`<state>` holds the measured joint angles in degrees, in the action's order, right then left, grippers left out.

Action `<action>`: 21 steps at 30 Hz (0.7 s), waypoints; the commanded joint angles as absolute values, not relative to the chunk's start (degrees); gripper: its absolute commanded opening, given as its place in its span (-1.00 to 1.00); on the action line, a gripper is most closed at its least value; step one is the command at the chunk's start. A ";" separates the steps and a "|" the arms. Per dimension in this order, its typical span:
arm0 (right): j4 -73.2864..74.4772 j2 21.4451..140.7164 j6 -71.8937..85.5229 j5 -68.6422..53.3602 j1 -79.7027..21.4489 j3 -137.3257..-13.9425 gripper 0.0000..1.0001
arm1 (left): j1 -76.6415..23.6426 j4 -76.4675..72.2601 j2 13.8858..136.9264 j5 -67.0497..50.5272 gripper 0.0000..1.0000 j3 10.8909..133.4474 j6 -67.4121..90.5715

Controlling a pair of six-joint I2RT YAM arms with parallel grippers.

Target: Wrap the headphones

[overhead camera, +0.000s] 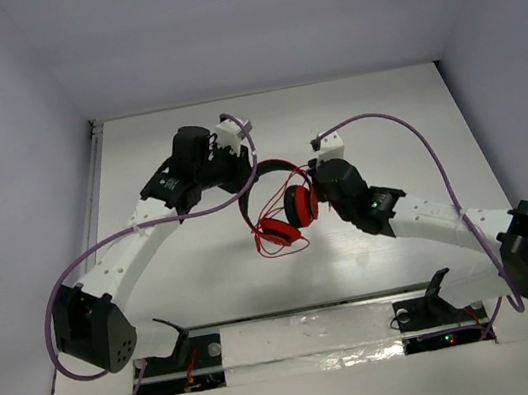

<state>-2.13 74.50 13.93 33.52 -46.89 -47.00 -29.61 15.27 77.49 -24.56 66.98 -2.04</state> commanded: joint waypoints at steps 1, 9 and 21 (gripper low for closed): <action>-6.24 73.04 15.29 29.19 -47.02 -46.50 -0.48 | -29.18 8.62 74.45 -30.67 -1.00 66.97 1.84; -10.81 70.14 20.39 25.84 -47.02 -41.40 -0.06 | -27.95 6.33 74.36 -29.53 -1.00 66.62 4.74; -14.68 67.15 30.93 20.57 -47.02 -32.79 0.23 | -27.42 1.93 76.20 -23.29 -1.00 67.23 11.25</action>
